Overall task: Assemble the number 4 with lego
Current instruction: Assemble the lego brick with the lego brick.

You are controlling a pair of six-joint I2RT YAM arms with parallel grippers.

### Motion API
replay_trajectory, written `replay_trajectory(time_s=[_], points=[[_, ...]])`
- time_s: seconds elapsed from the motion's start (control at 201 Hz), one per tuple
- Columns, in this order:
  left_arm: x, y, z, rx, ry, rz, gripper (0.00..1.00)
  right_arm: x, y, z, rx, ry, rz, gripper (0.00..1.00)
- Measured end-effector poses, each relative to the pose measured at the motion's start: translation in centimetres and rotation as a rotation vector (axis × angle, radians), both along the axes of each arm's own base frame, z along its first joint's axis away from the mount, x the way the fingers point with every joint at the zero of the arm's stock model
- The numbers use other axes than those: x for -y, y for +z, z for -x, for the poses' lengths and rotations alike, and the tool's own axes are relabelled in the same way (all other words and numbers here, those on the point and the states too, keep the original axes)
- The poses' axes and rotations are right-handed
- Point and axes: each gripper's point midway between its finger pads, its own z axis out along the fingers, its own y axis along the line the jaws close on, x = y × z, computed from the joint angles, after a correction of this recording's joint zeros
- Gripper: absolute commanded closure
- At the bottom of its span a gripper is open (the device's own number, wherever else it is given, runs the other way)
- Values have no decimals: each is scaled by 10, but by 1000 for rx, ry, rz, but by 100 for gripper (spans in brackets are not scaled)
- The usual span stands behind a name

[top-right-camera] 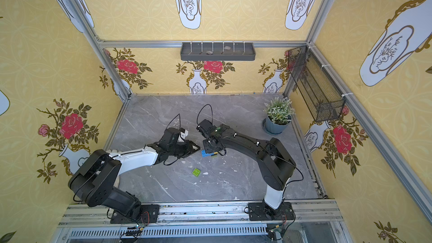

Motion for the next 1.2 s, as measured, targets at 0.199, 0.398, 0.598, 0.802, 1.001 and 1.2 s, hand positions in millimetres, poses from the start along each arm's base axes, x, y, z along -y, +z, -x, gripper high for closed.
replay_trajectory(time_s=[0.199,0.398,0.598,0.802,1.001,1.2], points=[[0,-1,0,-1,-1,-1,58,1,-5,-1,23,-4,-8,80],[0,-2,0,-2,-3,-2,58,3,-9,0,47,-19,-35,80],[1,-3,1,-6,-6,-2,58,1,-6,-1,47,-31,-39,72],[3,-5,1,-9,-11,-2,58,2,-2,-3,25,-42,-24,67],[6,-4,2,-12,-24,6,58,2,-3,-3,17,-44,-1,75],[7,-4,2,-10,-25,7,58,3,-6,-2,30,-38,23,83]])
